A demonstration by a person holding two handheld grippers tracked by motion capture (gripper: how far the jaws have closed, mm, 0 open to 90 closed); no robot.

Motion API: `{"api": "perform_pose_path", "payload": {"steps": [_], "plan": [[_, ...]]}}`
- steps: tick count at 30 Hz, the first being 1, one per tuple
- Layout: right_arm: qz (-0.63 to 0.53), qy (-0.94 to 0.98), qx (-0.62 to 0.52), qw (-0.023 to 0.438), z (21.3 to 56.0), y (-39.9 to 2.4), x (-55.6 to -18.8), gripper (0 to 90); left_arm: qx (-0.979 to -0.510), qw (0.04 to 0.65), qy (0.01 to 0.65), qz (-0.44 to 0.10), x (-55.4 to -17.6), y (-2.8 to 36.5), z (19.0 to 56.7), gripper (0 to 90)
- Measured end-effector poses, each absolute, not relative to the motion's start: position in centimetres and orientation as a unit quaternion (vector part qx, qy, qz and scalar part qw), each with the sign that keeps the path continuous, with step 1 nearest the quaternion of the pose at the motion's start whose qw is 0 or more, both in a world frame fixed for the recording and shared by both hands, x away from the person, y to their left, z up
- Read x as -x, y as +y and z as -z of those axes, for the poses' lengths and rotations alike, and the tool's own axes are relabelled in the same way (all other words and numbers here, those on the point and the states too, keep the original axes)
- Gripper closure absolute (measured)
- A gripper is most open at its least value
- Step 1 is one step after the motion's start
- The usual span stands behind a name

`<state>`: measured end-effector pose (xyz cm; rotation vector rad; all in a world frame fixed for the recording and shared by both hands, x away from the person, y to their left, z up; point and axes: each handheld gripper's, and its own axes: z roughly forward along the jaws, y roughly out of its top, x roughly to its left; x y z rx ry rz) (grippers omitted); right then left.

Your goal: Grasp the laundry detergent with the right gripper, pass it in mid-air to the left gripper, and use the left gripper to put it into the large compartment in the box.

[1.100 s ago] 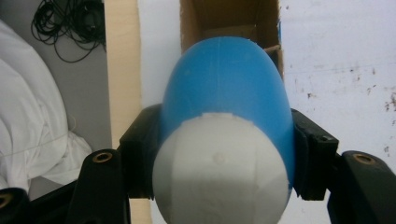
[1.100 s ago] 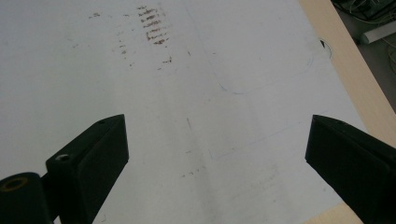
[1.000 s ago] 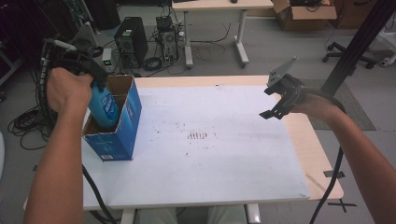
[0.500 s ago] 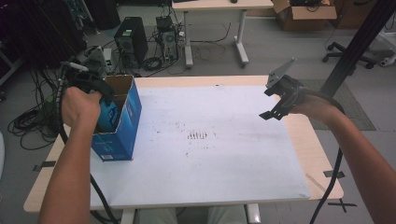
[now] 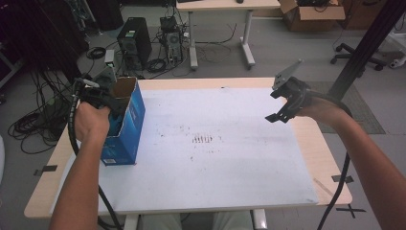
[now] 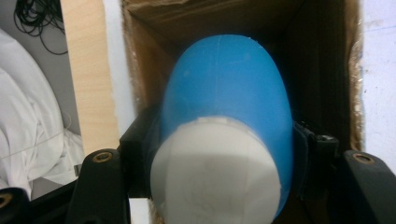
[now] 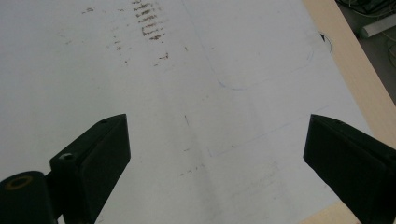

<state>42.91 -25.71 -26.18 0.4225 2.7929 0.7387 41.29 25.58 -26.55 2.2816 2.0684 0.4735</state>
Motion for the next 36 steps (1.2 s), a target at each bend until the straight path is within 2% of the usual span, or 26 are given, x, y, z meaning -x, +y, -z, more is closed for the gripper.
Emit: {"api": "perform_pose_path", "payload": {"steps": [26,36], "plan": [[-0.25,0.95,-0.15,0.108,26.5,-25.7,-42.9,6.8,-0.738,0.017,0.659,-0.146,-41.7,25.7,27.8,37.5],[-0.25,0.951,-0.148,0.108,26.4,-25.6,-42.7,7.0,-0.739,0.036,0.658,-0.139,-41.5,25.9,27.0,26.4]]}}
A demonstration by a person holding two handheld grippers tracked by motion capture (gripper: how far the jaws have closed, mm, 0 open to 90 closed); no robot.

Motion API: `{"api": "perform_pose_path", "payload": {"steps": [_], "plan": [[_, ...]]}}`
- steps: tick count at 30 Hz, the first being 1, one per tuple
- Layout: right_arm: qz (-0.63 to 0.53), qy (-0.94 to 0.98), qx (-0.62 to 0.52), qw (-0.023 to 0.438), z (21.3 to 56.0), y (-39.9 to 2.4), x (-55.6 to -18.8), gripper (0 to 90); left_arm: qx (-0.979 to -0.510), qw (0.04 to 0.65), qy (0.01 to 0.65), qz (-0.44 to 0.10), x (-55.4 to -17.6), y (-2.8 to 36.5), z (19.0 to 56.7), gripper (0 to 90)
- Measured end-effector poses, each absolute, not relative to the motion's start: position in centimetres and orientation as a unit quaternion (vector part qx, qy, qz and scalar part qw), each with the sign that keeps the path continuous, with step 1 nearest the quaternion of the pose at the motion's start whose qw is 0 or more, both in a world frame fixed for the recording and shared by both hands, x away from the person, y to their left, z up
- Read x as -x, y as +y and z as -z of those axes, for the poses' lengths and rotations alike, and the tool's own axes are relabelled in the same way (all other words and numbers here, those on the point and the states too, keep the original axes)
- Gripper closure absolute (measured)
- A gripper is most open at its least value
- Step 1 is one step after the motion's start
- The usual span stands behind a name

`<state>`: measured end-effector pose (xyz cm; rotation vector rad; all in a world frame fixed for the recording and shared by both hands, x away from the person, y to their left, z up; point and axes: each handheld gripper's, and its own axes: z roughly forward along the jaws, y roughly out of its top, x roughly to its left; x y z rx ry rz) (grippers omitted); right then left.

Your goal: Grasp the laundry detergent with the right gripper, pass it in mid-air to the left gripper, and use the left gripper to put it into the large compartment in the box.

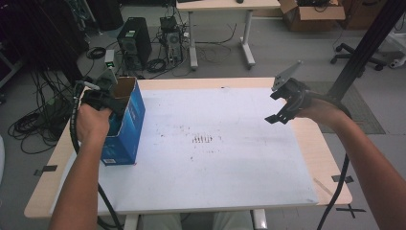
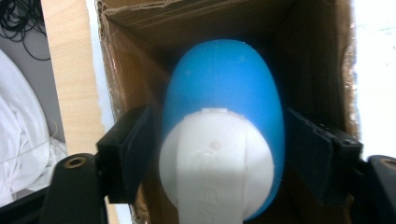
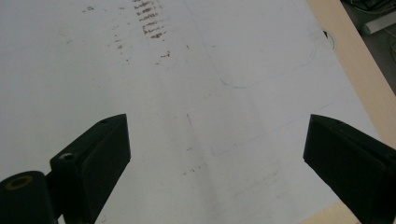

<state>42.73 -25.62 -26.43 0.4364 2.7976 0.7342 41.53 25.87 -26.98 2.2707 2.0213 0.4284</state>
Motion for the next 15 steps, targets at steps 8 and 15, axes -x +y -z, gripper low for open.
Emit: {"api": "perform_pose_path", "payload": {"steps": [8,15], "plan": [[-0.251,0.95,-0.149,0.113,26.0,-25.7,-42.4,6.9,-0.74,0.047,0.655,-0.149,-41.3,25.9,25.1,22.3],[-0.252,0.949,-0.148,0.118,25.5,-25.8,-42.0,7.0,-0.74,0.065,0.652,-0.154,-40.7,25.9,23.3,14.9]]}}
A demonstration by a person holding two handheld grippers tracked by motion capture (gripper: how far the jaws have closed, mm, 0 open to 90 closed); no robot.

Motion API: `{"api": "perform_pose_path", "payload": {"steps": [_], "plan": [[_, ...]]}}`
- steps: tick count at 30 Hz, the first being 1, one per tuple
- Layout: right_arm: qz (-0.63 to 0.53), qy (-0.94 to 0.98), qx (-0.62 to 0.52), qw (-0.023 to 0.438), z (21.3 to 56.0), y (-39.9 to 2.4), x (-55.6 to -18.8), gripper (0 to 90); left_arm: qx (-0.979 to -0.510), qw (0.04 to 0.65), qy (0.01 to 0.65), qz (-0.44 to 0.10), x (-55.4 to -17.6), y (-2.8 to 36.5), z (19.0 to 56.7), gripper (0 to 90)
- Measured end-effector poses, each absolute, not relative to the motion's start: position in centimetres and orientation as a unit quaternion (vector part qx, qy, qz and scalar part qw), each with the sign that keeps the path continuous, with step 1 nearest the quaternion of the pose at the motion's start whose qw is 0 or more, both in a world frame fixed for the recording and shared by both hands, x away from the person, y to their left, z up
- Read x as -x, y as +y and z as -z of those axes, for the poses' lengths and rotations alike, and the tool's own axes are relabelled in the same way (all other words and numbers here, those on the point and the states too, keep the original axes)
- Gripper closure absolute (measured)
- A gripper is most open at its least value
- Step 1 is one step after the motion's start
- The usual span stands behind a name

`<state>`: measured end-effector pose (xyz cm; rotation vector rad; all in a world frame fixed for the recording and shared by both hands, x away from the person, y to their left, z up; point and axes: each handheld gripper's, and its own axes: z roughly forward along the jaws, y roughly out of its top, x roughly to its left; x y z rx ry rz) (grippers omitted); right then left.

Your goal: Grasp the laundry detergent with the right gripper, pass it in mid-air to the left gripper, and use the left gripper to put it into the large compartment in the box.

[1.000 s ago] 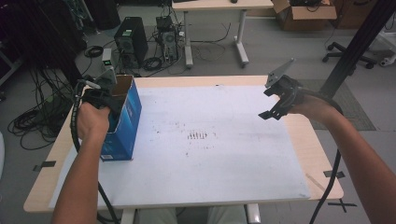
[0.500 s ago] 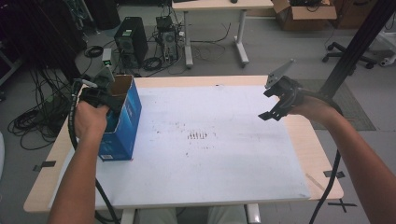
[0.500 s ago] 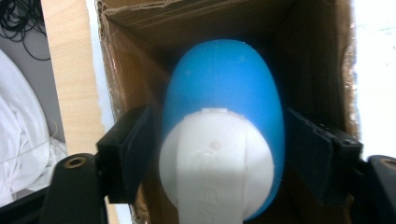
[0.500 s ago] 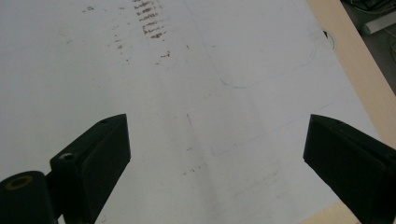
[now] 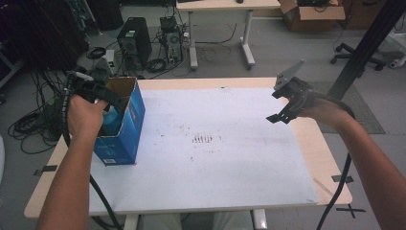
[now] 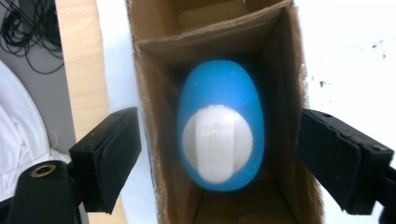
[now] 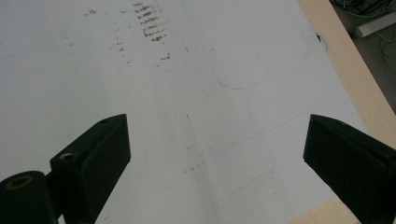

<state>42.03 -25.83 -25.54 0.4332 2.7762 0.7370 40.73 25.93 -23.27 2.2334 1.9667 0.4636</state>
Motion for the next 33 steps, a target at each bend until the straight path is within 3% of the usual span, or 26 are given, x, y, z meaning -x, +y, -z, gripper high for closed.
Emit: {"api": "perform_pose_path", "payload": {"steps": [18,33], "plan": [[-0.255,0.946,-0.148,0.131,24.3,-26.1,-40.8,6.8,-0.768,0.14,0.598,-0.182,-38.0,22.4,16.0,5.8],[-0.256,0.945,-0.15,0.134,23.9,-26.4,-40.1,6.8,-0.827,0.154,0.52,-0.148,-37.8,17.3,15.1,5.7]]}}
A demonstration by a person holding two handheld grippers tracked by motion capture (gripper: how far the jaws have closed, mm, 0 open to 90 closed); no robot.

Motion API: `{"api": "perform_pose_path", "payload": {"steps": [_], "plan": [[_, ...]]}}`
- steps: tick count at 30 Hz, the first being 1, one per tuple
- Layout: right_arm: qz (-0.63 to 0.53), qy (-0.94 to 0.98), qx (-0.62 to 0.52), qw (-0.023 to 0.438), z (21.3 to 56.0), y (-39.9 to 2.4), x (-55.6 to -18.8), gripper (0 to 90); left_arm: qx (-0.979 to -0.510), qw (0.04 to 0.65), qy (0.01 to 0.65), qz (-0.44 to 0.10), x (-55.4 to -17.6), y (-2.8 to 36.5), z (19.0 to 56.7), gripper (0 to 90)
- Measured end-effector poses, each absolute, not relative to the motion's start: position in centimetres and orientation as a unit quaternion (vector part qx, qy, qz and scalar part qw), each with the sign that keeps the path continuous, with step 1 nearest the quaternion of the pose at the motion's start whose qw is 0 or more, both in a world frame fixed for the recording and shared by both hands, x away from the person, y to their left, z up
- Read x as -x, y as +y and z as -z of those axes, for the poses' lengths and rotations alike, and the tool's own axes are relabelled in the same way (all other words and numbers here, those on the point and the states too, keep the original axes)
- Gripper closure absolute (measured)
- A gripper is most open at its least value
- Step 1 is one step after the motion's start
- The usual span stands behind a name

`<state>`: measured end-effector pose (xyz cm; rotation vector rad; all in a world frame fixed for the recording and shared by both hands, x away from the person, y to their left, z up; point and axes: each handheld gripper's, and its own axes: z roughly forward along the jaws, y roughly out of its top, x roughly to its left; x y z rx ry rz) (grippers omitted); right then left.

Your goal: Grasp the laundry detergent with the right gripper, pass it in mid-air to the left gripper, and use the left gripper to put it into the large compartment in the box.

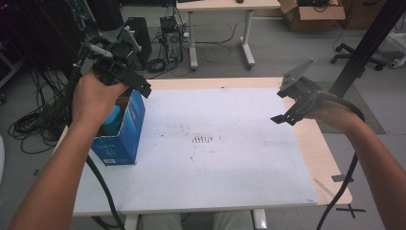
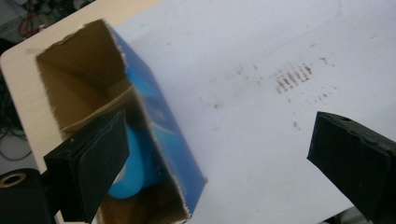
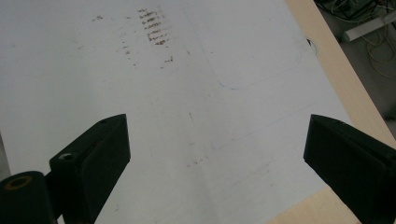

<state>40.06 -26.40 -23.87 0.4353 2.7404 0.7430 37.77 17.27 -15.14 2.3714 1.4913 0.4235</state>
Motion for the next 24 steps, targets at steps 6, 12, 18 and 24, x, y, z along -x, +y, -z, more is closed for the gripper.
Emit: {"api": "perform_pose_path", "payload": {"steps": [6,12,18,24], "plan": [[-0.259,0.944,-0.153,0.132,23.8,-26.4,-40.0,6.7,-0.845,0.156,0.493,-0.138,-38.3,15.8,15.4,5.8],[-0.261,0.944,-0.153,0.131,23.8,-26.2,-40.1,6.5,-0.858,0.157,0.472,-0.127,-38.9,14.5,15.8,5.7],[-0.263,0.943,-0.156,0.128,23.9,-26.0,-40.2,6.4,-0.878,0.156,0.438,-0.116,-39.9,12.4,16.4,5.6],[-0.261,0.944,-0.159,0.125,24.0,-25.9,-40.3,6.3,-0.901,0.148,0.394,-0.106,-40.5,10.4,17.3,5.7]]}}
